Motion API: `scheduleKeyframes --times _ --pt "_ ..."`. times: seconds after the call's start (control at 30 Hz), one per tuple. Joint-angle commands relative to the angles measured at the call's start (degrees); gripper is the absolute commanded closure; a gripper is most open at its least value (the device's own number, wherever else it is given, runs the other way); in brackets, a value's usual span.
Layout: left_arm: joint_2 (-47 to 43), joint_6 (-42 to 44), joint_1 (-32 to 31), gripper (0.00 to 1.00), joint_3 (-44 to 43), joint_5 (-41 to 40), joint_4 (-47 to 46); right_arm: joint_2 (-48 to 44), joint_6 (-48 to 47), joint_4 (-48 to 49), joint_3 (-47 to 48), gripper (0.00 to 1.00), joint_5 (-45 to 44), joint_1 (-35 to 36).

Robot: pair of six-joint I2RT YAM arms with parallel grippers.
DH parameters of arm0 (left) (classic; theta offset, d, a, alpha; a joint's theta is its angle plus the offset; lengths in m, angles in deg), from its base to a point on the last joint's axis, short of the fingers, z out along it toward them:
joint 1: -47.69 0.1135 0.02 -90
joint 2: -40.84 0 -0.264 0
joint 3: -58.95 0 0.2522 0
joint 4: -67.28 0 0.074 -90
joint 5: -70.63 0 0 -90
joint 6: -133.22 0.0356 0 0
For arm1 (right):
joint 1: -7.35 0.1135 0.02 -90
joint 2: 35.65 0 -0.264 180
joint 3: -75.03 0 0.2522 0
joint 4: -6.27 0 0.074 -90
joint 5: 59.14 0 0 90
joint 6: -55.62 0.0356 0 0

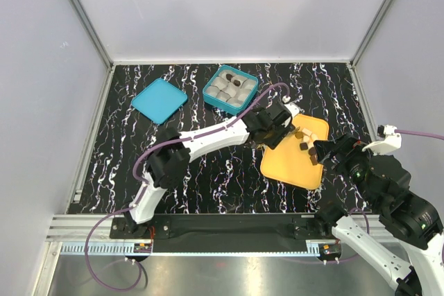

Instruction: Pack the chocolate

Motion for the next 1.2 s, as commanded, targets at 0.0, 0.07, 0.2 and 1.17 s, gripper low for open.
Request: scheduleKeyframes --times 0.0,0.07,0.2,1.17 --pt "0.8 0.0 0.0 0.47 -2.1 -1.4 -3.6 -0.1 0.2 0.6 2.0 0.0 -1.0 0.3" --pt "1.3 0.0 0.1 0.47 -2.6 -1.4 -3.5 -0.1 0.2 0.6 1.9 0.0 -1.0 0.3" --pt "2.5 -0.4 0.3 0.47 -3.8 -0.7 -2.9 0.1 0.2 0.6 1.9 0.0 -1.1 0.3" --pt "0.8 -1.0 0.3 0.55 -1.1 1.3 -1.9 0.1 0.5 1.4 1.8 0.0 -0.4 0.3"
